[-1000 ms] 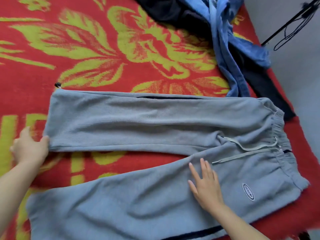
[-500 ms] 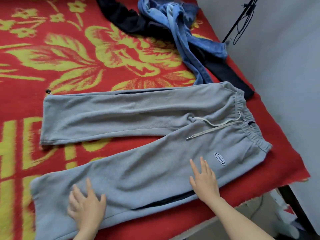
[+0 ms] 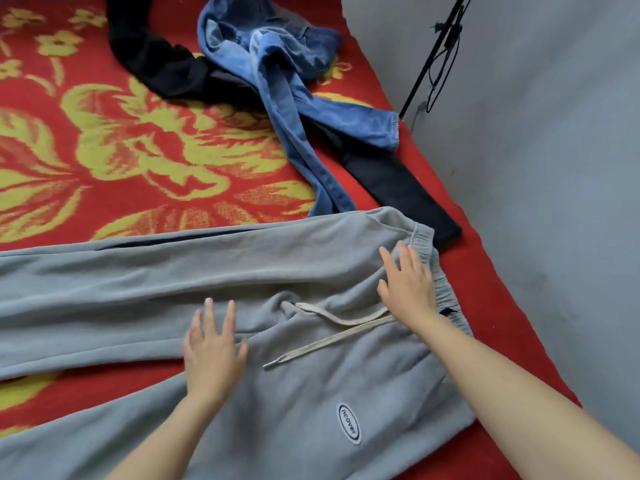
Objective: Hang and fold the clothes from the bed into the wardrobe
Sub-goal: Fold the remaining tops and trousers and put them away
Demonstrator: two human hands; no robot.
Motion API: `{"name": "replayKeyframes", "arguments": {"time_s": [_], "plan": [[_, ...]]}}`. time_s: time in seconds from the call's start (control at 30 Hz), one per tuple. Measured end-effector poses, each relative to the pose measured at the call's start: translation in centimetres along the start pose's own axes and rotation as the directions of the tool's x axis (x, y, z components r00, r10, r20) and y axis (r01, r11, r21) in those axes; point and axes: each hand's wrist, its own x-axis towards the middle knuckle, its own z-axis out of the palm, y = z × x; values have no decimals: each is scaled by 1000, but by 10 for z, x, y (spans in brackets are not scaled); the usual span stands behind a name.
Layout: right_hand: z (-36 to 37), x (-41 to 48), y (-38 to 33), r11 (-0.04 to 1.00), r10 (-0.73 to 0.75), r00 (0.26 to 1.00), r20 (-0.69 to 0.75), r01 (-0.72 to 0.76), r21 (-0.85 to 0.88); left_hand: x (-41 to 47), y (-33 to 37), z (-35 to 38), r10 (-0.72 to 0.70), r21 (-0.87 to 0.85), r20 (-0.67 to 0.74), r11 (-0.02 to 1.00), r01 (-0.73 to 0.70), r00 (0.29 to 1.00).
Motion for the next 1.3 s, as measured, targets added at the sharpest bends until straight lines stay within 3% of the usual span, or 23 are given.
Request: {"name": "replayKeyframes", "arguments": {"time_s": [0.1,0.23,0.43,0.57,0.67,0.77,0.83,0.9,0.97,1.03,1.07,1.13,1.17,1.3], "plan": [[-5,50,33,1000,-9,997,-79,7,-26,32,53,13,134,89,5,987,-134,991],[-2,96,62,994,-12,990,142,28,-107,47,78,31,137,139,98,979,-150,986],[1,136,65,997,3,958,288,20,-78,46,69,42,55,147,334,983,-110,941],[4,135,68,985,41,981,187,-8,-174,50,75,40,47,176,242,980,-91,969],[0,123,72,970,-107,992,65,119,-212,53,80,31,-17,168,216,986,-20,976],[-4,99,85,940,-341,889,-307,316,-129,52,84,14,-32,17,73,999,31,997],[-2,71,98,867,-486,768,-418,484,-121,53,81,8,-6,-34,-121,999,2,993],[2,36,116,723,-659,615,-432,676,-141,58,76,0,51,-14,-291,998,-57,955],[5,-8,132,548,-814,465,-348,813,-196,59,66,-12,178,69,-364,984,-164,914],[12,-51,144,421,-893,358,-275,879,-223,59,54,-21,434,248,-319,896,-368,843],[18,-70,148,384,-910,325,-258,895,-226,58,47,-22,560,337,-224,813,-476,798],[29,-98,155,366,-919,315,-236,906,-215,52,35,-17,733,423,-32,626,-655,680],[35,-106,158,373,-917,326,-229,906,-202,47,30,-13,766,427,6,579,-695,642],[45,-122,171,473,-878,432,-208,849,-233,6,26,-19,770,309,-11,609,-731,637]]}}
